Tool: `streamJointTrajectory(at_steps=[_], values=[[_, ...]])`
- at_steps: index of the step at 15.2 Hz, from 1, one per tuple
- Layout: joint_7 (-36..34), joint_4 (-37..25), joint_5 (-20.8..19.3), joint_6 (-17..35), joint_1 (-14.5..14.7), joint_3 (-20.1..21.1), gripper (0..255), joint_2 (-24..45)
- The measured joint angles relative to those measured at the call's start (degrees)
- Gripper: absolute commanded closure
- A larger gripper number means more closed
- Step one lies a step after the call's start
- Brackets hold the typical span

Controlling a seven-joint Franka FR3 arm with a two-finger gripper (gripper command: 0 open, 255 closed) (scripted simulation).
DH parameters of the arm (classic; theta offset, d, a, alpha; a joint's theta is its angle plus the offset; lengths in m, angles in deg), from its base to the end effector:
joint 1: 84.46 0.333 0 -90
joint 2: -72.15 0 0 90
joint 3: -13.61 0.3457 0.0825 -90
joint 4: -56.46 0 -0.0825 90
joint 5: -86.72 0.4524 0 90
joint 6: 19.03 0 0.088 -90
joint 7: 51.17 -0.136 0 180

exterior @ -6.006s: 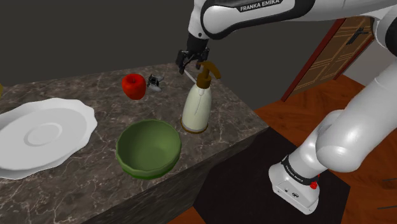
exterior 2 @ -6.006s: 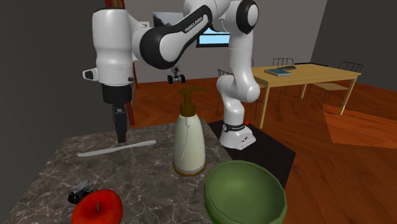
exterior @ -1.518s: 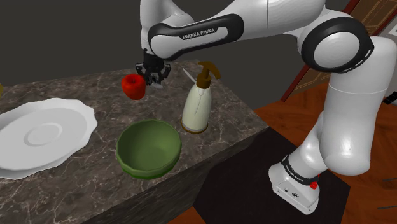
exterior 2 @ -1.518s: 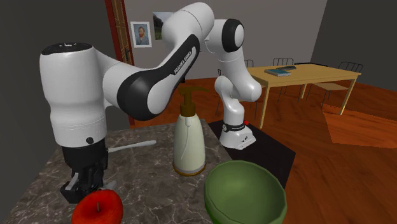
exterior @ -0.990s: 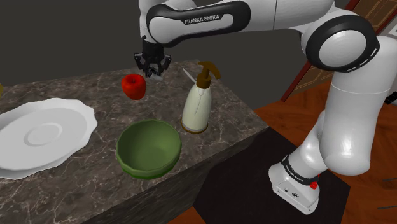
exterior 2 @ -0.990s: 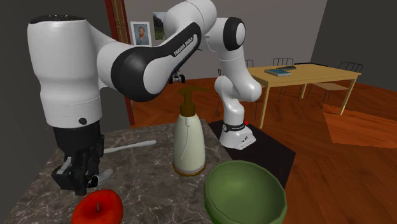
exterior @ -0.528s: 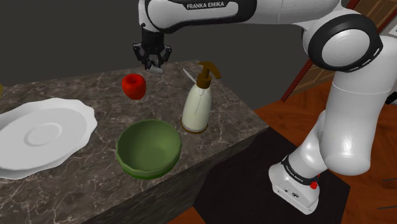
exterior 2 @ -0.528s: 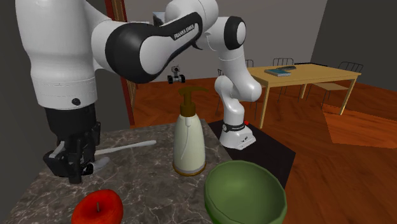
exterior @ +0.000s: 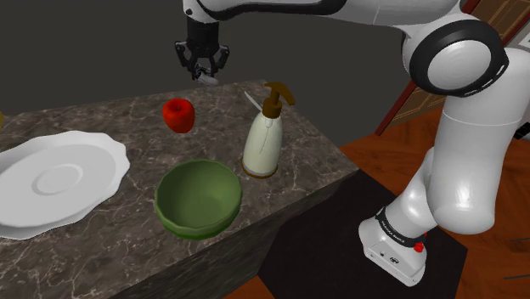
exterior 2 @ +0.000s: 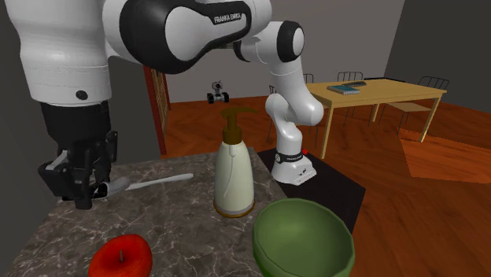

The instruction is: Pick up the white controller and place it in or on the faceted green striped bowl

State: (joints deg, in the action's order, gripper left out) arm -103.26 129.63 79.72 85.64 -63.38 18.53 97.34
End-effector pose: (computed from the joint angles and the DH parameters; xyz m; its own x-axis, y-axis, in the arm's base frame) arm 0.7155 0.3202 0.5024 0.8950 -0.4253 0.1344 -0.4246 -0.9047 -0.0354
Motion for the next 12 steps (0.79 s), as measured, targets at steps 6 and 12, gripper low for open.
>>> streamJointTrajectory(at_steps=[6, 12], values=[[0.32, -5.31, 0.04, -4.87, 0.25, 0.05, 255, 0.45], [-3.88, 2.34, -0.34, -3.51, 2.93, 1.25, 255, -5.45]])
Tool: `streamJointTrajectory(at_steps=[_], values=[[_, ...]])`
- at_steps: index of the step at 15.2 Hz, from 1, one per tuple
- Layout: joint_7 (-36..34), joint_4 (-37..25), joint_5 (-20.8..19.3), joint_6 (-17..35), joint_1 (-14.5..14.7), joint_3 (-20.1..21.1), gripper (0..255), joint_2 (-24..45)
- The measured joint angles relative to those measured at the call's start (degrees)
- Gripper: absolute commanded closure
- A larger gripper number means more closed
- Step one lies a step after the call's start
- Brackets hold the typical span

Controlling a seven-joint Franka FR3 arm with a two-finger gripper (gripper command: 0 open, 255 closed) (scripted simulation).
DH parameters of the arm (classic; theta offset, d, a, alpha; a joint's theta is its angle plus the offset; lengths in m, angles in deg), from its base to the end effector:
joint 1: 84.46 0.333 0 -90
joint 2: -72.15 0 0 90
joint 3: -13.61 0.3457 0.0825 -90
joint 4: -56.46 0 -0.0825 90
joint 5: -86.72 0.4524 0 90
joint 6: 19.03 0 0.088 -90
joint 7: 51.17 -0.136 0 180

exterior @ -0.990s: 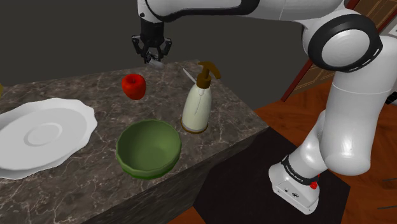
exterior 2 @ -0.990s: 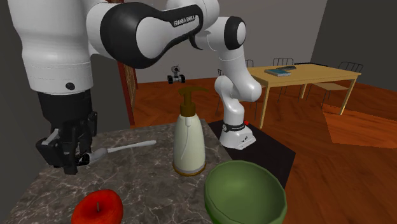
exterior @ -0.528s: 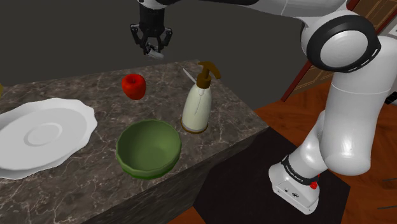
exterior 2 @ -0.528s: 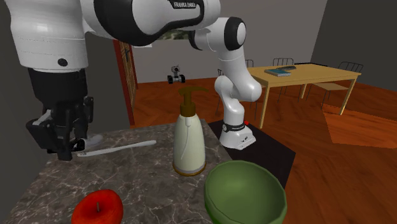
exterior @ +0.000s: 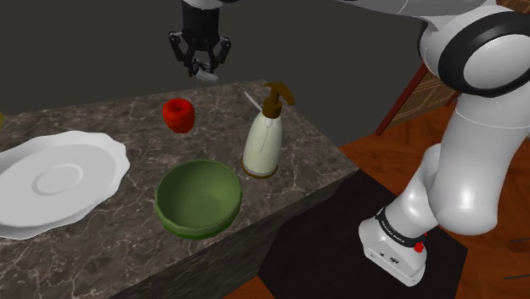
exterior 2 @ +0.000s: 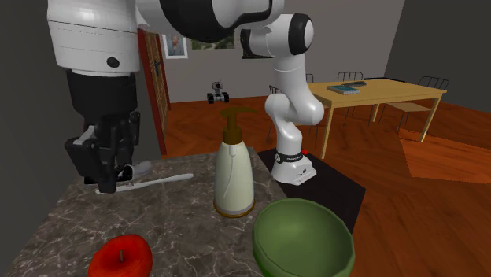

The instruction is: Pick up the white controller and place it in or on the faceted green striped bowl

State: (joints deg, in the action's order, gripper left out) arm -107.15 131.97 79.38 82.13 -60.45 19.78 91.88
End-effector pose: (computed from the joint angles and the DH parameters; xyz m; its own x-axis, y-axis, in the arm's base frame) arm 0.6651 0.3551 0.5469 0.8955 -0.4245 0.1339 -0.4238 -0.9051 -0.0354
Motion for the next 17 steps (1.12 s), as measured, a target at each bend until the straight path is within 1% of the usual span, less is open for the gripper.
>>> streamJointTrajectory(at_steps=[2, 7, 12, 17], values=[[-2.16, 3.85, -0.18, 0.96, 1.26, 0.67, 255, -2.67], [-7.66, 10.98, -0.47, 1.95, 4.44, 2.64, 255, -8.28], [-13.35, 15.79, -0.69, 2.23, 7.62, 4.93, 255, -12.18], [-19.84, 17.43, -1.21, 1.74, 11.24, 7.7, 255, -13.49]])
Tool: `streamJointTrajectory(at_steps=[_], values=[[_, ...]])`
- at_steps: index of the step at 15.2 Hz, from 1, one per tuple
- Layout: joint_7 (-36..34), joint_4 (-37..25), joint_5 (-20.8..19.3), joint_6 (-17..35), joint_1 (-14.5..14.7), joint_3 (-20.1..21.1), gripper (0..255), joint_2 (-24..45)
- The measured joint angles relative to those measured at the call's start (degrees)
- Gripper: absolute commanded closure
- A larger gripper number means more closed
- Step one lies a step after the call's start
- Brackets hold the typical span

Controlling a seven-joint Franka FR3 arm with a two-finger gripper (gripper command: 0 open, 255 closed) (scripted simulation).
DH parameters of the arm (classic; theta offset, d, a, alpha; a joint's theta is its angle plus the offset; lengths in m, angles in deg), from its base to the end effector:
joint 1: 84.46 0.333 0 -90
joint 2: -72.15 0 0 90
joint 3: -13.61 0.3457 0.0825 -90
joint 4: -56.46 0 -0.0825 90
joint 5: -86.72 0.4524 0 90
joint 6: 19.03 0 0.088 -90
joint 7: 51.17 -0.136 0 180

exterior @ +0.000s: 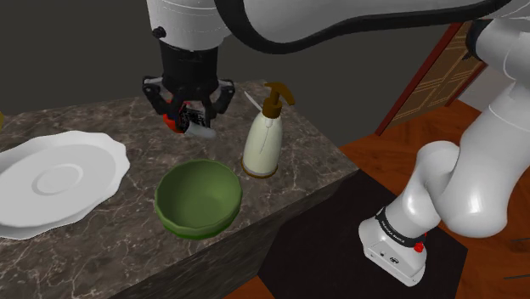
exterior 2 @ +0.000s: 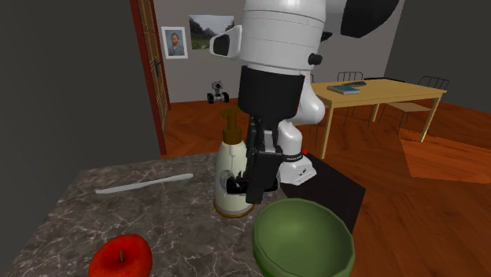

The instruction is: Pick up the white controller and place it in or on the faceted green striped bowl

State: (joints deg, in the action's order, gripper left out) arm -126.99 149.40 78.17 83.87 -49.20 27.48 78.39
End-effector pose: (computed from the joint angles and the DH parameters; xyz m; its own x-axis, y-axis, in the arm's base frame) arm 0.4597 0.4955 0.5498 0.8958 -0.4240 0.1336 -0.4233 -0.9053 -0.0347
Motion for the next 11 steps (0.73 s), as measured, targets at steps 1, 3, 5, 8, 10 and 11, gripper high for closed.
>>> streamJointTrajectory(at_steps=[1, 3, 5, 8, 10, 11], values=[[-1.34, 0.39, -0.04, -0.25, 0.75, 0.6, 255, -0.47], [-3.81, 1.02, -0.15, -0.47, 2.08, 1.69, 255, -1.03], [-6.21, 1.88, -0.18, -0.63, 3.38, 2.8, 255, -1.78], [-9.34, 1.04, -0.5, -1.72, 5.13, 4.24, 255, -1.55], [-10.11, 2.1, -0.72, -0.39, 5.41, 4.45, 255, -1.15], [-10.19, 3.18, -0.67, 0.44, 5.37, 4.43, 255, -1.39]])
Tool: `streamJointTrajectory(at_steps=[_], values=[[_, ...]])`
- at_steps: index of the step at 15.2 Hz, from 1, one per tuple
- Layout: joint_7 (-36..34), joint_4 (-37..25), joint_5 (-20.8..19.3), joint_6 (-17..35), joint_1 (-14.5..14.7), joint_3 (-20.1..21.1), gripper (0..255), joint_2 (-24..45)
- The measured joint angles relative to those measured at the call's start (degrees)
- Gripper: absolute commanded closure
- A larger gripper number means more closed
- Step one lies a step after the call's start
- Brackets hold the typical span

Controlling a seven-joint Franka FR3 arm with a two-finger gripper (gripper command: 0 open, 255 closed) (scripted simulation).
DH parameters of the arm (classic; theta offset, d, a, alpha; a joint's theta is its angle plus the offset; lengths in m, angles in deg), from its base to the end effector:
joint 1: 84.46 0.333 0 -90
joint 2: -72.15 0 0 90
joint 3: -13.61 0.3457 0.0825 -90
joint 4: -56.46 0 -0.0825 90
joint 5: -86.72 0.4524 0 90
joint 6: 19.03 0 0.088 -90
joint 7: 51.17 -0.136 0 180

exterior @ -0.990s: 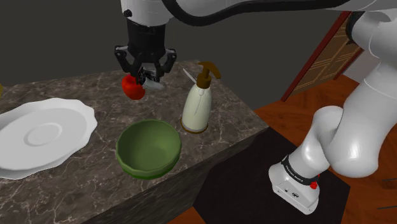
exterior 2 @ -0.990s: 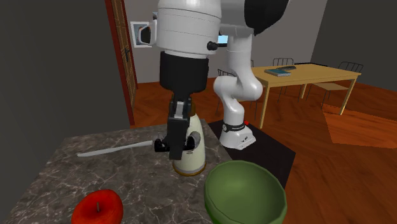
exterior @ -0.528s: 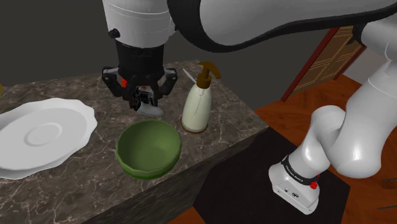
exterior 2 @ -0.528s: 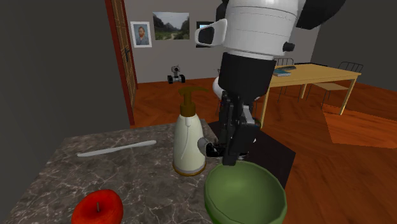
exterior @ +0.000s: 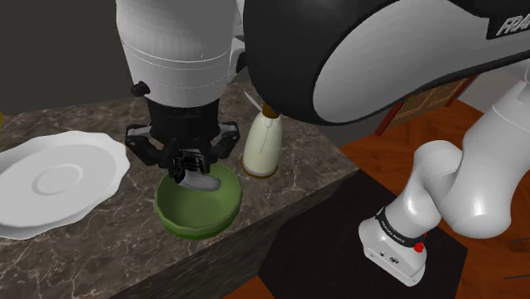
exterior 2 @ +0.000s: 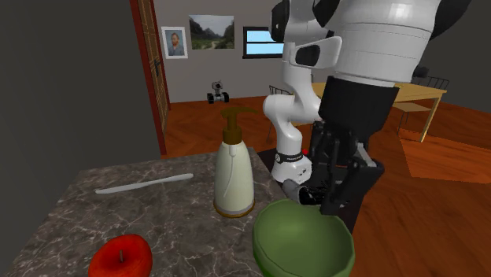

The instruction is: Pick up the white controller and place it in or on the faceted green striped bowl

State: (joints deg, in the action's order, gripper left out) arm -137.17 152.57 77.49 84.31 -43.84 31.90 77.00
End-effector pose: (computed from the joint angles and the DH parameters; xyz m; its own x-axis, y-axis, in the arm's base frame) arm 0.3636 0.5564 0.5369 0.8952 -0.4250 0.1341 -0.4244 -0.9048 -0.0345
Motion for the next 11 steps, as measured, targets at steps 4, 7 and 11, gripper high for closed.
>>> streamJointTrajectory(at_steps=[4, 7, 11], values=[[-0.53, 3.25, -0.1, 3.1, -0.01, 0.0, 255, -0.11], [-0.8, 5.26, -0.27, 5.28, -0.07, -0.06, 255, 0.08], [-1.35, 7.87, -0.61, 8.31, -0.07, -0.1, 255, 0.56]])
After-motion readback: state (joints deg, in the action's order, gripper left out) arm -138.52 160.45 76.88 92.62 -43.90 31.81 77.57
